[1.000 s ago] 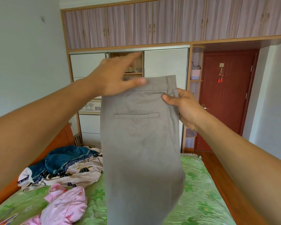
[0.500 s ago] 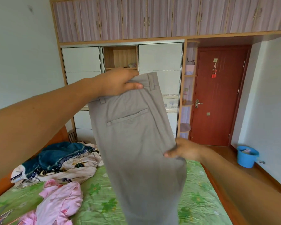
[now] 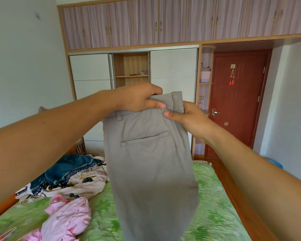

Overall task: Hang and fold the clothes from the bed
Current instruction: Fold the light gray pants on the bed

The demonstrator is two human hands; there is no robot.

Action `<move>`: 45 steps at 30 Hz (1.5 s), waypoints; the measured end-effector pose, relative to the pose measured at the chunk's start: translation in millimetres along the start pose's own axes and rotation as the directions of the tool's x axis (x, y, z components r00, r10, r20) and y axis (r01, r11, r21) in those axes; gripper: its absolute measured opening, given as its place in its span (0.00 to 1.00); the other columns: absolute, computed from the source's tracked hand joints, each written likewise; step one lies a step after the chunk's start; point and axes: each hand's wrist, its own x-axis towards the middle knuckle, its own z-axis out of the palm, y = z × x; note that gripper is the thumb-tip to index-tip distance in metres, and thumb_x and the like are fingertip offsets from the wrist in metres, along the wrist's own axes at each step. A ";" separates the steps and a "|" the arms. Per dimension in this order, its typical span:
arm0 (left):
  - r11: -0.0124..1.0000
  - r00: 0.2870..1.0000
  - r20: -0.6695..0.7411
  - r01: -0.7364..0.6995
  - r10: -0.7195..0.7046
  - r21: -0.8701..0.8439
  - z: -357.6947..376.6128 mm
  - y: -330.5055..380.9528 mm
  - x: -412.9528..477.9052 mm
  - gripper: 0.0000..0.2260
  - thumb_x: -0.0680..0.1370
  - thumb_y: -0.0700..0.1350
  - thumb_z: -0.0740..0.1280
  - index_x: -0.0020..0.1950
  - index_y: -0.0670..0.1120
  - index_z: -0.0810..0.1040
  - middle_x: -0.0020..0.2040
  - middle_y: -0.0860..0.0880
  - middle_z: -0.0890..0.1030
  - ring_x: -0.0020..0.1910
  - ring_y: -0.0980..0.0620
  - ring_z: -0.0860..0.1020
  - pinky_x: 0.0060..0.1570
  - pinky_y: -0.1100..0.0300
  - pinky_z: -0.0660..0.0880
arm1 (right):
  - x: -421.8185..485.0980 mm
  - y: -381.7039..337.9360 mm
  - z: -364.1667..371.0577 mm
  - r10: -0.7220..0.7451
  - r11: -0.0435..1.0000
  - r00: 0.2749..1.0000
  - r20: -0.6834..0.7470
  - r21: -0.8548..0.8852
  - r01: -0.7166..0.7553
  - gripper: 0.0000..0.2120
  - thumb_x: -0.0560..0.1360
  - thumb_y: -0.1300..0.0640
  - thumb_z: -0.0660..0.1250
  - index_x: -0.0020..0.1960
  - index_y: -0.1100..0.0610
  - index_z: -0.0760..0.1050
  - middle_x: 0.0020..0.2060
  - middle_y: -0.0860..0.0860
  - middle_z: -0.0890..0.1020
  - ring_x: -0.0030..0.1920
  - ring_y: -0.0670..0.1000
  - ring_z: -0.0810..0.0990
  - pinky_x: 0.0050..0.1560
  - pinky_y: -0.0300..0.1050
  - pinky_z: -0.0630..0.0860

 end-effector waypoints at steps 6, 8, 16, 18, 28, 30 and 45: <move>0.753 0.809 0.454 0.550 -0.373 -0.362 -21.5 -32.6 -77.1 0.16 0.74 0.52 0.75 0.61 0.57 0.78 0.55 0.59 0.84 0.55 0.60 0.81 0.55 0.64 0.78 | -4.5 8.9 3.5 0.041 0.993 0.992 -0.123 0.112 -0.027 0.10 0.78 0.64 0.70 0.59 0.59 0.82 0.54 0.55 0.86 0.57 0.56 0.85 0.63 0.57 0.78; 0.645 0.849 0.345 0.528 -0.399 -0.553 -12.1 -40.0 -98.5 0.16 0.75 0.43 0.75 0.61 0.52 0.80 0.56 0.55 0.85 0.57 0.56 0.82 0.54 0.61 0.79 | -5.8 7.5 -0.2 0.061 0.991 0.991 -0.118 0.122 -0.047 0.11 0.77 0.63 0.71 0.59 0.61 0.82 0.55 0.56 0.86 0.57 0.58 0.84 0.64 0.60 0.77; 0.375 0.847 -0.143 0.071 -0.511 -0.924 -25.2 22.4 -118.9 0.19 0.69 0.43 0.73 0.60 0.44 0.81 0.56 0.45 0.85 0.55 0.47 0.84 0.50 0.58 0.81 | -30.5 -65.2 -20.2 -0.058 0.986 0.987 -0.150 0.148 0.081 0.12 0.74 0.68 0.68 0.56 0.62 0.83 0.52 0.58 0.86 0.54 0.59 0.85 0.57 0.54 0.81; 0.362 0.826 -0.235 -0.039 -0.513 -0.931 -45.3 40.3 -115.8 0.17 0.70 0.42 0.72 0.59 0.44 0.82 0.55 0.45 0.85 0.54 0.48 0.84 0.50 0.58 0.81 | -37.4 -93.7 -26.8 -0.133 0.974 0.980 -0.147 0.161 0.156 0.14 0.69 0.65 0.68 0.54 0.61 0.83 0.50 0.56 0.87 0.52 0.57 0.86 0.53 0.50 0.83; 0.430 0.809 -0.195 0.078 -0.554 -0.900 -39.5 16.3 -79.7 0.14 0.75 0.41 0.71 0.60 0.43 0.81 0.54 0.47 0.86 0.52 0.50 0.85 0.51 0.59 0.82 | -16.6 -76.8 -48.5 -0.144 0.985 0.979 -0.142 0.079 0.156 0.16 0.73 0.67 0.69 0.60 0.59 0.81 0.54 0.56 0.86 0.55 0.56 0.85 0.55 0.50 0.82; 0.495 0.825 -0.127 0.201 -0.551 -0.845 -5.9 -3.8 -76.0 0.13 0.76 0.41 0.72 0.60 0.43 0.81 0.52 0.49 0.86 0.52 0.53 0.84 0.49 0.65 0.80 | -11.6 -40.8 -51.0 -0.032 0.999 0.995 -0.099 0.018 0.034 0.17 0.73 0.69 0.70 0.61 0.61 0.81 0.52 0.54 0.87 0.51 0.54 0.86 0.46 0.43 0.83; 0.571 0.660 0.533 0.742 -0.530 -0.350 416.9 -39.3 -172.4 0.07 0.74 0.37 0.66 0.47 0.46 0.70 0.35 0.44 0.80 0.34 0.45 0.81 0.36 0.48 0.79 | -130.0 365.5 45.0 0.697 0.607 0.698 -0.164 -0.384 -0.696 0.07 0.72 0.66 0.73 0.45 0.56 0.79 0.37 0.56 0.83 0.36 0.56 0.85 0.42 0.57 0.84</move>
